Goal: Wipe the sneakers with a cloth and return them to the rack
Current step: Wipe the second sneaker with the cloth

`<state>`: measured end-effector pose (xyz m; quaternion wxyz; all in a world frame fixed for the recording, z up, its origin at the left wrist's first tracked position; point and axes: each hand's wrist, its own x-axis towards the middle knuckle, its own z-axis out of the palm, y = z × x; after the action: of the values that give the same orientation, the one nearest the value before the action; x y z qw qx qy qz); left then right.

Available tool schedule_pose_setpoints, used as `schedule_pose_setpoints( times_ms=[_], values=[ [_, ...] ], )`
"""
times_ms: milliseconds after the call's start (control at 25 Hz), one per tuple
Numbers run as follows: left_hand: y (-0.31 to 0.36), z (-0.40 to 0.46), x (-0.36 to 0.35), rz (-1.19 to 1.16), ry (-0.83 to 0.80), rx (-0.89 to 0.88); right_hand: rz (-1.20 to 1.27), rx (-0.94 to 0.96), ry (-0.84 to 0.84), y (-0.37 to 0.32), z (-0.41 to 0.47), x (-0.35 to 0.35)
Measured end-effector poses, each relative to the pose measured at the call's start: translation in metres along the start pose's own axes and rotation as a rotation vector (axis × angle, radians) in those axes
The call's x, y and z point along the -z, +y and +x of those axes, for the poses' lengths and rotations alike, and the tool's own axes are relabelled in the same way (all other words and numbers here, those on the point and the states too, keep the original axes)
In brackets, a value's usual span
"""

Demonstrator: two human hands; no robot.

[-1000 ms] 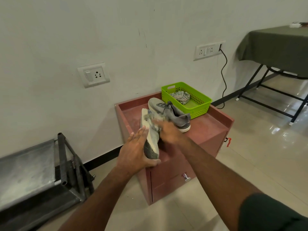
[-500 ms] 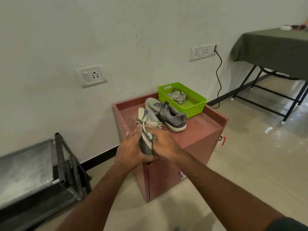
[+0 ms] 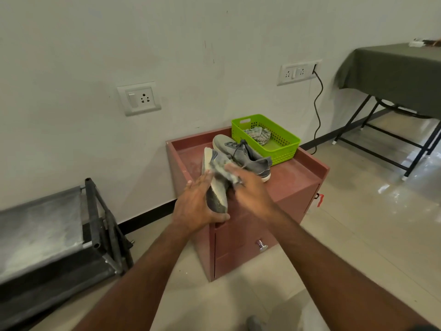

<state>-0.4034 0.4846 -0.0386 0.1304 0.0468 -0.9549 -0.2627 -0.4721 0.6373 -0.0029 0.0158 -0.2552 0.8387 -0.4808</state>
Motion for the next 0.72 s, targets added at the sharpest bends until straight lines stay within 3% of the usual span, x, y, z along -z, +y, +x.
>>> schedule_pose_setpoints(
  times_ms=[160, 280, 360, 440, 560, 640, 720],
  values=[
    [-0.006, 0.000, -0.004, -0.090, 0.044, 0.025, -0.045, 0.056, -0.104, -0.005, -0.024, -0.020],
    [-0.007, -0.001, -0.003, -0.104, 0.084, 0.027, -0.165, -0.098, -0.133, 0.002, -0.034, 0.015],
    [-0.006, 0.000, -0.002, -0.101, 0.082, 0.022, -0.153, -0.176, -0.004, 0.012, -0.021, 0.031],
    [-0.003, -0.003, 0.001, -0.112, 0.059, 0.029, -0.046, -0.095, 0.133, 0.012, -0.011, 0.025],
    [0.001, -0.003, 0.004, -0.132, 0.075, 0.027, 0.030, 0.135, -0.041, -0.003, -0.002, -0.011],
    [0.000, -0.004, 0.002, -0.166, 0.125, 0.032, -0.011, 0.119, -0.127, -0.010, -0.009, -0.023],
    [-0.002, -0.006, 0.001, -0.208, 0.142, 0.057, -0.054, 0.063, -0.044, -0.007, -0.014, -0.018]
  ],
)
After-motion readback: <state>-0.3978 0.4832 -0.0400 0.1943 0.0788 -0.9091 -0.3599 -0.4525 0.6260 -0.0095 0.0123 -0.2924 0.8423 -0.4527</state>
